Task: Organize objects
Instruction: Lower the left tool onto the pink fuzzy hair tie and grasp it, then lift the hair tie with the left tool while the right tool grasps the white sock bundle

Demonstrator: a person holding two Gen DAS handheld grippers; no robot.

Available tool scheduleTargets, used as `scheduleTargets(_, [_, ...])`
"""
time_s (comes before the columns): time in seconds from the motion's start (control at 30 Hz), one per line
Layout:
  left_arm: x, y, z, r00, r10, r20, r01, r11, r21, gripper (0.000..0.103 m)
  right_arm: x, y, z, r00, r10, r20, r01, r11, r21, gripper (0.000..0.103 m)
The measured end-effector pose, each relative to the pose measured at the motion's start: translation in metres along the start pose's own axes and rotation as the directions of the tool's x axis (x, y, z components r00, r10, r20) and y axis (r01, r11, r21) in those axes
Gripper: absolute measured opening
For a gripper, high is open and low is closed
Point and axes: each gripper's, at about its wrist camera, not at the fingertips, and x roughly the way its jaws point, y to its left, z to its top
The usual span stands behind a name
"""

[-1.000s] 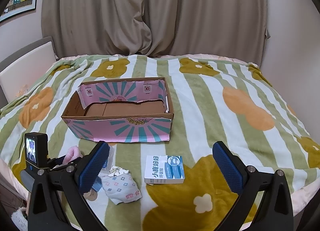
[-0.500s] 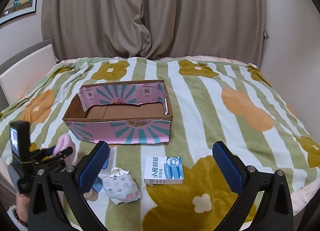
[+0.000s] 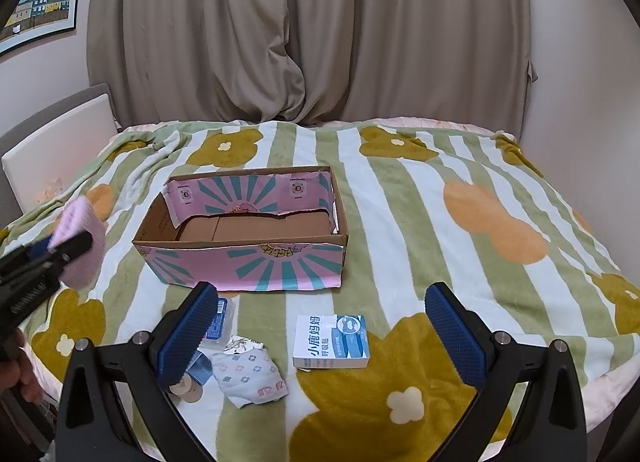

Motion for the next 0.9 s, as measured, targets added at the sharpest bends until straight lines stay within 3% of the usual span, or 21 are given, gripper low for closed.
scheduleTargets(0.5, [-0.067,0.003,0.024,0.991,-0.016,0.131,0.018,1.0,-0.014,0.037,-0.003,0.003,-0.002,1.0,0.005,-0.002,-0.005,1.0,-0.002,0.103])
scheduleTargets(0.9, [-0.066,0.008,0.019,0.993,-0.018,0.12,0.021,0.999,-0.03,0.037,0.046,0.018,-0.034,0.988,0.047,-0.145,-0.053,0.998,-0.039,0.103])
